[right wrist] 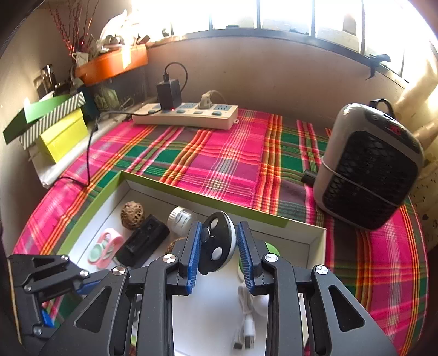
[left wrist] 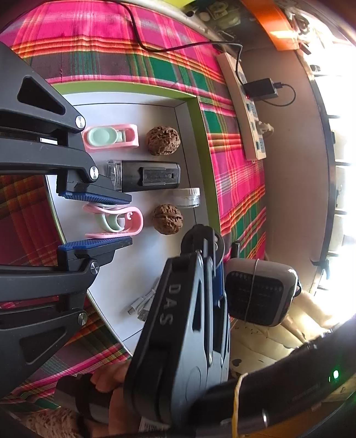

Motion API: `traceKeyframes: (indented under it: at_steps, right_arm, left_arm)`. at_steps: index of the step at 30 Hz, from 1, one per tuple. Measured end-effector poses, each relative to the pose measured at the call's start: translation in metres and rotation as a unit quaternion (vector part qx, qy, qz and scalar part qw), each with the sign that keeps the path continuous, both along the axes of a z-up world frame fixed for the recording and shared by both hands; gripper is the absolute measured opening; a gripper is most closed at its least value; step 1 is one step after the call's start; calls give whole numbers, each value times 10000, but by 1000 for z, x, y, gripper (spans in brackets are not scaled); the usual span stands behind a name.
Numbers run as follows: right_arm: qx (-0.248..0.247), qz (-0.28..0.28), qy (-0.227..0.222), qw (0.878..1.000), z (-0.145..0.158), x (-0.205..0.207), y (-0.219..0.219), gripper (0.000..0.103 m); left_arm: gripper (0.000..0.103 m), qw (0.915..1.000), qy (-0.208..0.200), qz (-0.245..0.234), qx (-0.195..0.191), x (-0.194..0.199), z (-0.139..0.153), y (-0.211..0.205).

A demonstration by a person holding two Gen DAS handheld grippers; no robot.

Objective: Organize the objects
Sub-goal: 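Carry the pink clip and black disc over into the white box lid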

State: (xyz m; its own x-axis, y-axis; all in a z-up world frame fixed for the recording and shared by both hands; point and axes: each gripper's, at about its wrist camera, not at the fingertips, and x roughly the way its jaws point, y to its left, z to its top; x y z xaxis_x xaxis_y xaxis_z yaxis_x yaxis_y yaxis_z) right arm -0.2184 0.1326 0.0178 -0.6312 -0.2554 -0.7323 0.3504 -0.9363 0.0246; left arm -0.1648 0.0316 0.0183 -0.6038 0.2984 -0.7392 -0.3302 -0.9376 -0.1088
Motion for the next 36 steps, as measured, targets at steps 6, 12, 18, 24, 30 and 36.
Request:
traceKeyframes:
  at_steps: [6, 12, 18, 24, 30, 36]
  right_arm:
    - [31, 0, -120, 9999, -10, -10, -3, 28]
    - [65, 15, -170, 9998, -14, -14, -6, 28]
    - [128, 54, -222, 9997, -16, -15, -9, 28]
    - [179, 76, -268, 9995, -18, -16, -11, 28]
    - [220, 64, -308, 9993, -19, -17, -13, 28]
    - [253, 38, -322, 9992, -20, -17, -13, 28]
  left_arm:
    - [21, 9999, -77, 67, 86, -5, -3, -2]
    - [21, 9998, -118, 113, 118, -8, -5, -3]
    - [21, 9998, -136, 104, 131, -8, -5, -4]
    - [22, 9998, -147, 105, 126, -8, -6, -4]
    - [23, 9998, -146, 113, 122, -8, -6, -4]
    - [26, 9997, -157, 146, 105, -7, -6, -4]
